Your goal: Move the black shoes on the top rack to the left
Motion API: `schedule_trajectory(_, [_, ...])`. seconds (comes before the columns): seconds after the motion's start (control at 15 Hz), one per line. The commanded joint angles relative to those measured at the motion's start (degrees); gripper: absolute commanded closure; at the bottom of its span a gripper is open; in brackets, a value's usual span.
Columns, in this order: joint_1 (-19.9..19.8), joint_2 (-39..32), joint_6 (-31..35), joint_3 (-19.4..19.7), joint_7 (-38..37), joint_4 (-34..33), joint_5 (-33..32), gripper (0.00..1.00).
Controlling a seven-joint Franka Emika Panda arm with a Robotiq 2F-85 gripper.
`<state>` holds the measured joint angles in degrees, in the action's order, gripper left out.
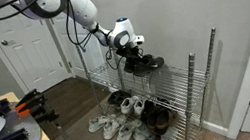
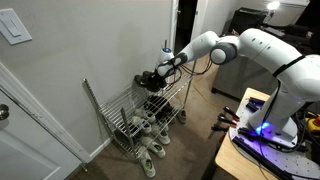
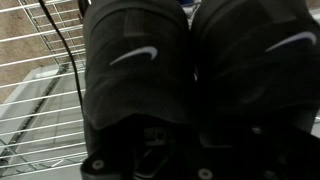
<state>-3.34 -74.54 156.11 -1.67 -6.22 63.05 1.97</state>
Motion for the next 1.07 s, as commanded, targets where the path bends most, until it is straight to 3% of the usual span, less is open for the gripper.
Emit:
schedule_trajectory(0.0, [-0.8, 7.1, 2.4, -2.4, 1.3, 6.6, 0.6, 0.93])
schedule_trajectory(0.53, [0.5, 11.5, 3.1, -1.7, 1.1, 9.9, 1.2, 0.94])
schedule_trajectory(1.0, [2.7, 7.7, -1.8, -6.3, 5.6, 5.4, 1.1, 0.94])
